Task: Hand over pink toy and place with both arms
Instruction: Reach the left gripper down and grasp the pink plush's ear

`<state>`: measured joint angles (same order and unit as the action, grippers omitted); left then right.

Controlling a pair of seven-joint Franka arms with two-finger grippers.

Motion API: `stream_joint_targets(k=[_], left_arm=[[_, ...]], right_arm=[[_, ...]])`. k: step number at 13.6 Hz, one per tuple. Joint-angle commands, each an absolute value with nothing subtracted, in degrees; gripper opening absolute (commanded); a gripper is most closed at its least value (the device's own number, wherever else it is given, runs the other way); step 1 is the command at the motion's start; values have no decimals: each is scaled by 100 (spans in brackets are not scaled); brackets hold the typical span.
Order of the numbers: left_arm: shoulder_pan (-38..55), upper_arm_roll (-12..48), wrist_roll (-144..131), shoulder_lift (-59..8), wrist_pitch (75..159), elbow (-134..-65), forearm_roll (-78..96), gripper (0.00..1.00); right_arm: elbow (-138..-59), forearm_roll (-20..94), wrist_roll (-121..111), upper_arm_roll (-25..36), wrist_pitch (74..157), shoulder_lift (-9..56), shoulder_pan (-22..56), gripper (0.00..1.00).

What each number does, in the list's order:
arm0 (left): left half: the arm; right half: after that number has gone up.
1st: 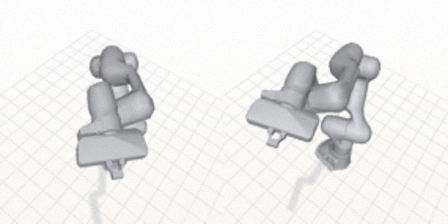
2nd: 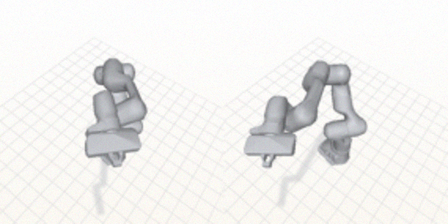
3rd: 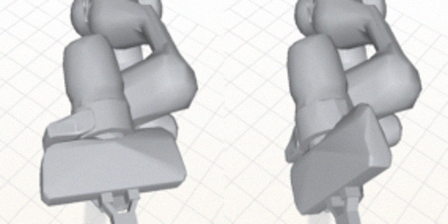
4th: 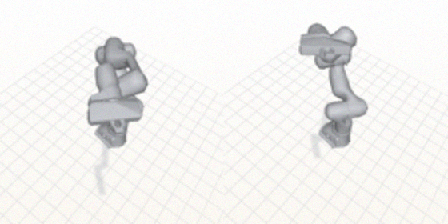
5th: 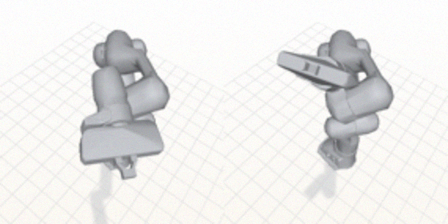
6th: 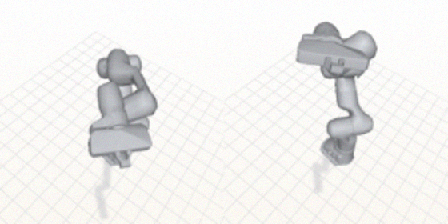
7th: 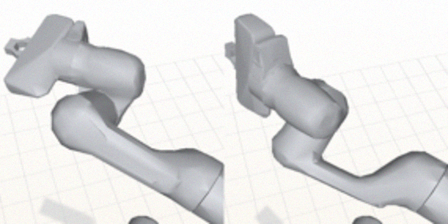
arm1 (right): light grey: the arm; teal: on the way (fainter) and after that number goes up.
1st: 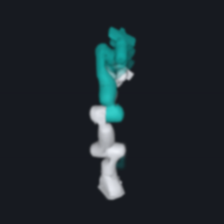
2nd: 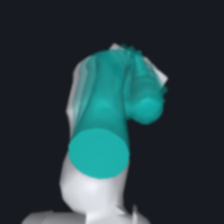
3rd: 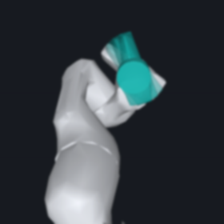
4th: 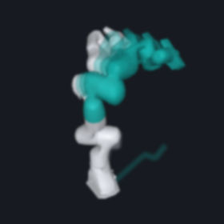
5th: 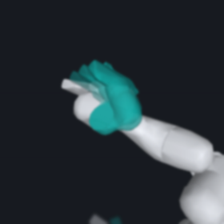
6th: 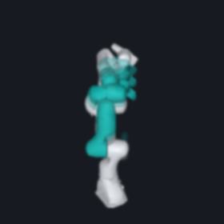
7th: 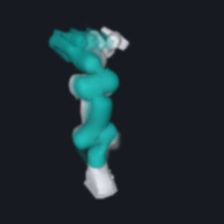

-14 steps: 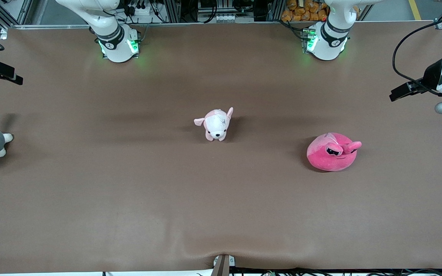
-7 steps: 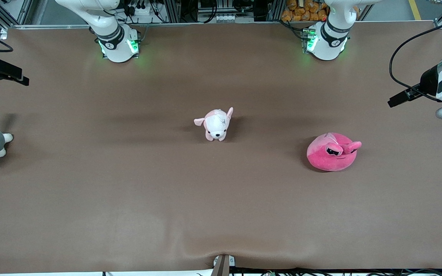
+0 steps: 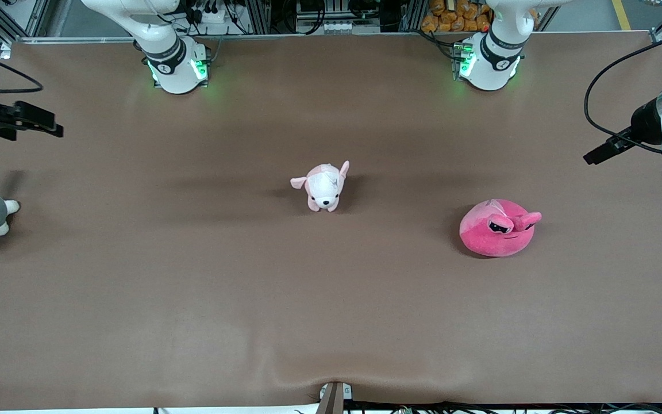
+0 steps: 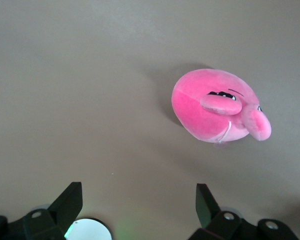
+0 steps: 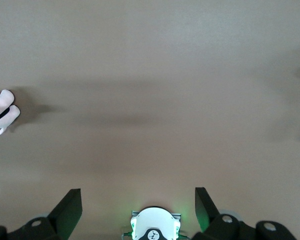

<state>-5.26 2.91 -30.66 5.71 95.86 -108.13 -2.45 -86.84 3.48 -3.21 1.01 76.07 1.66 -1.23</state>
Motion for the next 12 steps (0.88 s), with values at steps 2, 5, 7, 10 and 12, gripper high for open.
stream_joint_targets(k=[2, 5, 7, 10, 12], left_arm=[[-554, 316, -3803, 387, 9659, -10828, -158, 100], [-554, 325, -4428, 150, 9720, -10828, -132, 100], [-589, 308, -4639, 44, 9764, -10819, 270, 100], [-773, 308, -5246, -227, 9826, -10776, 799, 100], [-765, 316, -5649, -447, 9852, -10758, 931, 100]], right_arm=[[-8596, 281, -246, 114, 7603, 290, -80, 100], [-8578, 334, -307, 114, 7629, 299, -140, 100], [-8543, 281, -308, 114, 7638, 299, -70, 100], [-8552, 308, -308, 114, 7638, 299, -79, 100], [-8560, 281, -316, 114, 7629, 342, -158, 100]])
